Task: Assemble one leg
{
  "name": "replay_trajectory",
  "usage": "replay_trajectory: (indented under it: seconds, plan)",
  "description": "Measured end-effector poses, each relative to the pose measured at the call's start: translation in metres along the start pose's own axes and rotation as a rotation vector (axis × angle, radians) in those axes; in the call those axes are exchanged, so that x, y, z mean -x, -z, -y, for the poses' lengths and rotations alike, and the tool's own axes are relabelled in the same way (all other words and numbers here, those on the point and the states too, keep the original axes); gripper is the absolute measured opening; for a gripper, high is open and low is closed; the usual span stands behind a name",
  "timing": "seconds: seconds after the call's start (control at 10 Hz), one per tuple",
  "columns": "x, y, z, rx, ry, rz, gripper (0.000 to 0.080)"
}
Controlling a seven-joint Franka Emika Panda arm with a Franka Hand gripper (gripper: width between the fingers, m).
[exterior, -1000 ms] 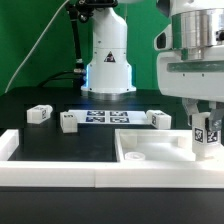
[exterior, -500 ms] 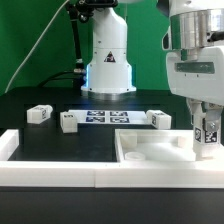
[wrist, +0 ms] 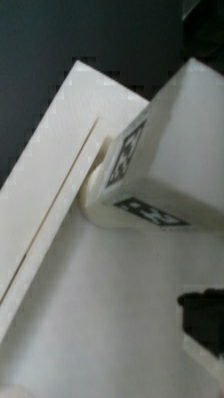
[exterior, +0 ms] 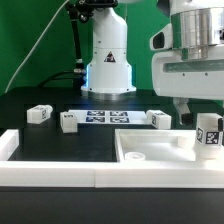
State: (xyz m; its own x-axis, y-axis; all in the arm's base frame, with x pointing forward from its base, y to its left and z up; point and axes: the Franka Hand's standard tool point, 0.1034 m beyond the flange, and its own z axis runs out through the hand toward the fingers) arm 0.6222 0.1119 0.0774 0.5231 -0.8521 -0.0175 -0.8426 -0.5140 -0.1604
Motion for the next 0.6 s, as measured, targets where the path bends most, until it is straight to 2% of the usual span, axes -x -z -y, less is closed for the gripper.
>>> replay_trajectory:
  seconds: [0.1, 0.4, 0.5, 0.6]
  plan:
    - [0.002, 0.001, 0.002, 0.015, 0.123, -0.007, 0.0645]
    - [0.002, 0.006, 0.010, 0.089, 0.520, 0.004, 0.0648]
    - [0.001, 0.006, 0.012, 0.104, 0.648, 0.006, 0.0648]
    - [-0.002, 0.006, 0.012, 0.107, 0.748, 0.009, 0.0648]
